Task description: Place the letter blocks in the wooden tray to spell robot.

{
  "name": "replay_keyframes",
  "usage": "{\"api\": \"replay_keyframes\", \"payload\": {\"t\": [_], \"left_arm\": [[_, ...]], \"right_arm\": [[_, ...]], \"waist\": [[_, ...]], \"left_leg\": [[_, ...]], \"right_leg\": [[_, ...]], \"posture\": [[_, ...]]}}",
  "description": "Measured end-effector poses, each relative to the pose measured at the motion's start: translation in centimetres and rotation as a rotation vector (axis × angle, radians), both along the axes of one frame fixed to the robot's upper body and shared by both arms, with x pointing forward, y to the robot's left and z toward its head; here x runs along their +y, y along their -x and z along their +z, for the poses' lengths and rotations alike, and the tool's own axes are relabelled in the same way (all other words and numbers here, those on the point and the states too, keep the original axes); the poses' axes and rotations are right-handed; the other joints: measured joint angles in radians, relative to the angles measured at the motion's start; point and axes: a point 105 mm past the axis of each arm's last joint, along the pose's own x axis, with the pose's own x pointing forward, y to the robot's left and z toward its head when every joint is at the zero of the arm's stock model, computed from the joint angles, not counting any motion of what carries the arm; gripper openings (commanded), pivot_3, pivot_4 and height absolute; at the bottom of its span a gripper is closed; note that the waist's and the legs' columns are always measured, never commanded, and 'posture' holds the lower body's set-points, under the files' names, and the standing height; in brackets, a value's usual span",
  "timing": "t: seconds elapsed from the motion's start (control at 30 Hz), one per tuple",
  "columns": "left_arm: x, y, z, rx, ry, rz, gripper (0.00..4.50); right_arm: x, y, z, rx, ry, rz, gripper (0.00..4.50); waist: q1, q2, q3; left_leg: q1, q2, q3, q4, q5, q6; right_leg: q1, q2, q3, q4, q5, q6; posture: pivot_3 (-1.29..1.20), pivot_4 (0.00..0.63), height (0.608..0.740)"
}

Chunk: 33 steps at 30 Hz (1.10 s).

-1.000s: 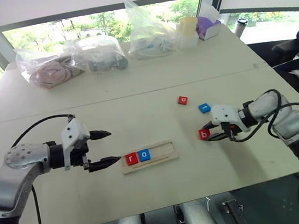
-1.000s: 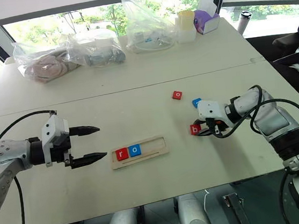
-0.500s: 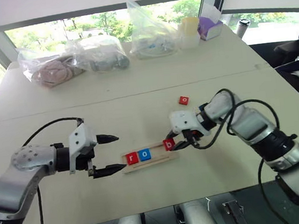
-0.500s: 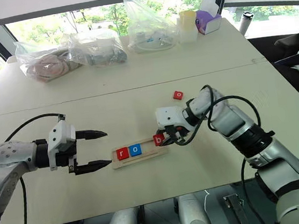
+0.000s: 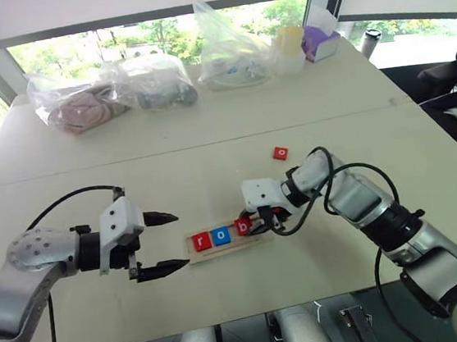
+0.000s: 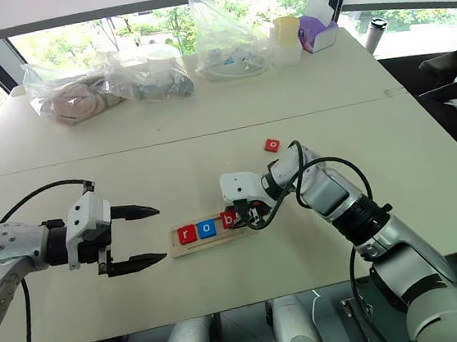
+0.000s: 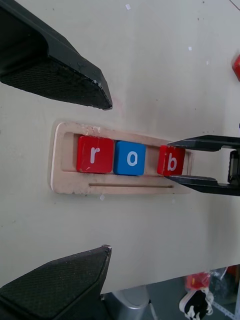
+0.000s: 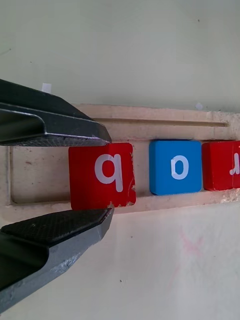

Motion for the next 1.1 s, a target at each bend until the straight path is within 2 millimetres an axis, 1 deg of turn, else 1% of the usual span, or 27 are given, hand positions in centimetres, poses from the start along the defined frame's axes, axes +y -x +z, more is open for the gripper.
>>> {"api": "replay_keyframes", "payload": {"t": [0.47,0.83,0.9,0.97,1.0,1.07,1.1], "left_arm": [[0.02,-0.27,0.08,-0.016,0.004,0.021,4.50],[0.05,-0.38,0.11,-0.023,0.004,0.031,4.50],[0.05,-0.40,0.11,-0.024,0.005,0.033,4.50],[0.04,-0.42,0.12,-0.025,0.005,0.034,4.50],[0.03,-0.43,0.12,-0.025,0.006,0.034,4.50],[-0.01,-0.47,0.13,-0.027,0.010,0.037,4.50],[-0.02,-0.49,0.13,-0.028,0.011,0.038,4.50]], "right_arm": [[0.63,0.23,-0.18,0.009,-0.004,0.012,1.14],[0.65,0.27,-0.25,0.011,-0.001,0.014,1.14],[0.66,0.27,-0.25,0.010,-0.001,0.014,2.16],[0.69,0.27,-0.25,0.010,-0.002,0.015,2.93],[0.72,0.28,-0.24,0.011,-0.003,0.015,3.53],[0.84,0.32,-0.24,0.014,-0.006,0.016,4.48],[0.86,0.32,-0.25,0.016,-0.006,0.014,4.48]], "waist": [[0.000,0.000,0.000],[0.000,0.000,0.000],[0.000,0.000,0.000],[-0.001,0.000,0.000],[-0.001,0.000,0.000],[-0.001,0.000,0.000],[-0.001,0.000,0.000]], "left_leg": [[0.000,0.000,0.000,0.000,0.000,0.000],[0.000,0.000,0.000,0.000,0.000,0.000],[0.000,0.000,0.000,0.000,0.000,0.000],[0.000,0.000,0.000,0.000,0.000,0.000],[0.000,0.000,0.000,0.000,0.000,0.000],[0.000,0.000,0.000,0.000,0.000,0.000],[0.000,0.000,0.000,0.000,0.000,0.000]], "right_leg": [[0.000,0.000,0.000,0.000,0.000,0.000],[0.000,0.000,0.000,0.000,0.000,0.000],[0.000,0.000,0.000,0.000,0.000,0.000],[0.000,0.000,0.000,0.000,0.000,0.000],[0.000,0.000,0.000,0.000,0.000,0.000],[0.000,0.000,0.000,0.000,0.000,0.000],[0.000,0.000,0.000,0.000,0.000,0.000]], "posture": [[0.00,0.150,0.740],[0.00,0.150,0.740],[0.00,0.150,0.740],[0.00,0.150,0.740],[0.00,0.150,0.740],[0.00,0.150,0.740],[0.00,0.150,0.740]]}}
